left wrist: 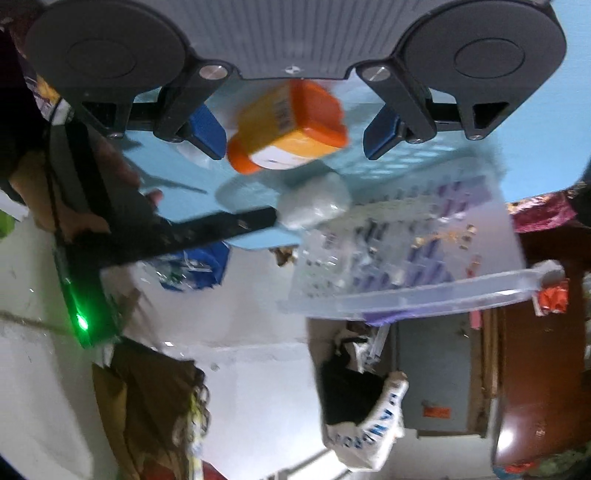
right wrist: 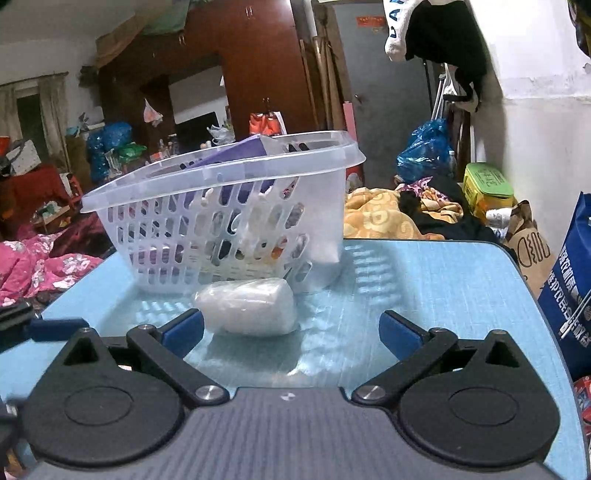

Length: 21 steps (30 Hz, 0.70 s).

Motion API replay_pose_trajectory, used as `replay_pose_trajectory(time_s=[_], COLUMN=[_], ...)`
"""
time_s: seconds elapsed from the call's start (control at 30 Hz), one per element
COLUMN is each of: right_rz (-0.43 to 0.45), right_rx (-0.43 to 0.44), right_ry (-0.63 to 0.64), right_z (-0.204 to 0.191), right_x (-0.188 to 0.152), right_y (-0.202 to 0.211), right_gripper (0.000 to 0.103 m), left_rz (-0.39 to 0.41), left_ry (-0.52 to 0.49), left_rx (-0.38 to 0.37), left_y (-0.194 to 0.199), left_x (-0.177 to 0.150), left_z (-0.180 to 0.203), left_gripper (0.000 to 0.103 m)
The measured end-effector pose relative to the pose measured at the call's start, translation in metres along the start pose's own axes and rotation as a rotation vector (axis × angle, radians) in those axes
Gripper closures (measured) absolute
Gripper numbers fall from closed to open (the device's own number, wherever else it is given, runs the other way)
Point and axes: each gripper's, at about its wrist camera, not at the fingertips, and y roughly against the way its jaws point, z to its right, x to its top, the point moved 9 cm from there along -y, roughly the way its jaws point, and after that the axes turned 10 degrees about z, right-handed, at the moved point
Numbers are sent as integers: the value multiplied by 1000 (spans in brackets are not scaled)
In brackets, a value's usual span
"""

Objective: Organize objects
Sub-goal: 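Grasp the orange pill bottle with the left gripper while the right gripper grasps the white roll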

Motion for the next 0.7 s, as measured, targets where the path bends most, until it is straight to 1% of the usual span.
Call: replay_pose_trajectory(time_s=[0.03,0.13,0.17,0.2,0.27,0.43,0.47,0.57,0.6,0.7], right_rz=[-5,-28,-40,-53,-83,-116,-127,-160,-163,-147], right_rx=[-4,-7,-7,-5,7,24,28,30,22,26], right_ry=[0,-8,-7,-5,0,23,30,73,87,103], right_z=[0,-2,-4,-7,-14,-28,-31,-37,-37,-36], right_x=[1,3,3,2,0,-4,-5,-12,-14,-13], right_y=[-3,-14,-20,-25,-35,-47,-49,-52,-52,-46], right_gripper=[0,0,0,0,0,1,2,15,25,27], left_rz=[-18,-49,-51,-52,-52,-40,-39,-29,-26,-19], left_ry=[2,-17,-21,-22,-20,-53,-51,-37,-32,-9], left_rx=[-10,9,8,13,14,25,27,34,40,46], left_y=[-4,-10,-10,-10,-7,1,4,12,14,14], left_x=[-2,-4,-5,-5,-6,-7,-6,-5,-5,-4], left_z=[2,5,6,5,4,4,1,-5,-8,-16], left_gripper=[19,19,22,29,29,29,29,29,29,29])
